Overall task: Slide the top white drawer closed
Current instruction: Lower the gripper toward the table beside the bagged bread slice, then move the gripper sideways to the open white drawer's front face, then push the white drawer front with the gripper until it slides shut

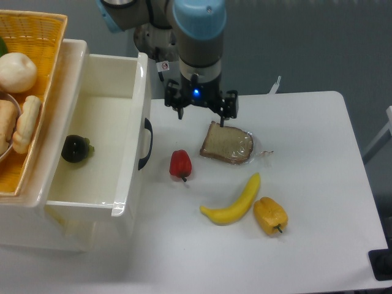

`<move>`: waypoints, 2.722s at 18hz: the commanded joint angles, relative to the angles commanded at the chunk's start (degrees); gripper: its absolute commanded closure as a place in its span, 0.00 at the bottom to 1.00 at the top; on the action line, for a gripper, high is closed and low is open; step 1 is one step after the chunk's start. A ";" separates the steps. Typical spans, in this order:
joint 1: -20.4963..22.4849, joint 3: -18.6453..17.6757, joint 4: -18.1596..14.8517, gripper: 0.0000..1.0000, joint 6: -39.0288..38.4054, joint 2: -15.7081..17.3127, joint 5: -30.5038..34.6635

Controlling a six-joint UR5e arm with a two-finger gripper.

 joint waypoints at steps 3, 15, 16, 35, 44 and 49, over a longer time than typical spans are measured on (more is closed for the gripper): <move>0.44 0.09 0.27 0.00 -0.35 -1.49 -0.09; 0.01 -0.70 1.15 0.00 -2.02 -6.77 0.35; -0.08 -0.70 1.15 0.00 -2.02 -7.21 0.18; -4.56 -0.79 0.36 0.00 -8.61 -10.73 -10.63; -7.55 -0.70 0.36 0.00 -8.61 -10.11 -11.78; -10.19 -0.70 0.36 0.00 -8.70 -9.50 -11.60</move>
